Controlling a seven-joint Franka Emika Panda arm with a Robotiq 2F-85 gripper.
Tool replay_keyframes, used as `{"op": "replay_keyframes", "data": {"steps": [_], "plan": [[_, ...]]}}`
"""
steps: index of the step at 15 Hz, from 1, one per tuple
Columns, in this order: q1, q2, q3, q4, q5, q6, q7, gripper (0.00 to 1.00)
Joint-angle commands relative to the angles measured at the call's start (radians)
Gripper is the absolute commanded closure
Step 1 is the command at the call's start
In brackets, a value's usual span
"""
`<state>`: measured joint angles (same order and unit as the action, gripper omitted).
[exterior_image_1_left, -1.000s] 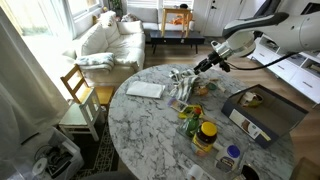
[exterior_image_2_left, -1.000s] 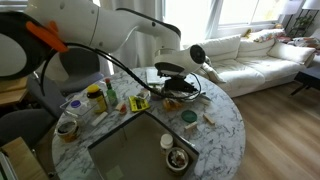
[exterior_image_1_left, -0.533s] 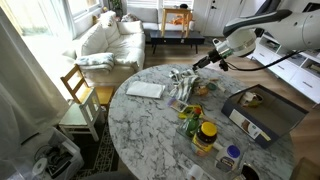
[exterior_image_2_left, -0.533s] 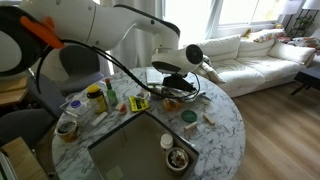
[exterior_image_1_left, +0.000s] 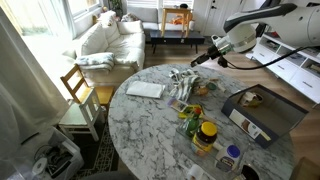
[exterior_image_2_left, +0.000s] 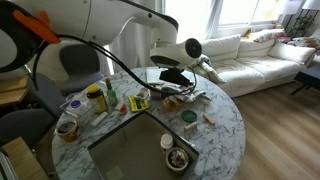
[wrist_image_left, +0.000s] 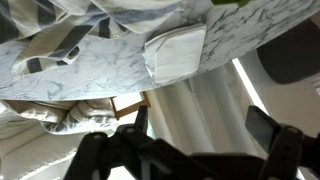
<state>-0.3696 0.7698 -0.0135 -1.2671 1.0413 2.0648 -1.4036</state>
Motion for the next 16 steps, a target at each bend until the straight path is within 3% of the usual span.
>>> {"op": "replay_keyframes", "data": {"steps": [1,10,13,16], "plan": [[-0.006,-0.101,-0.012,-0.097,-0.007,-0.061,0.16,0.0],[-0.063,-0.149,-0.02,-0.175,0.072,-0.376,0.429,0.0],[-0.049,-0.14,-0.051,-0.186,0.035,-0.478,0.54,0.0],[-0.003,-0.136,-0.081,-0.192,-0.012,-0.478,0.671,0.0]]}}
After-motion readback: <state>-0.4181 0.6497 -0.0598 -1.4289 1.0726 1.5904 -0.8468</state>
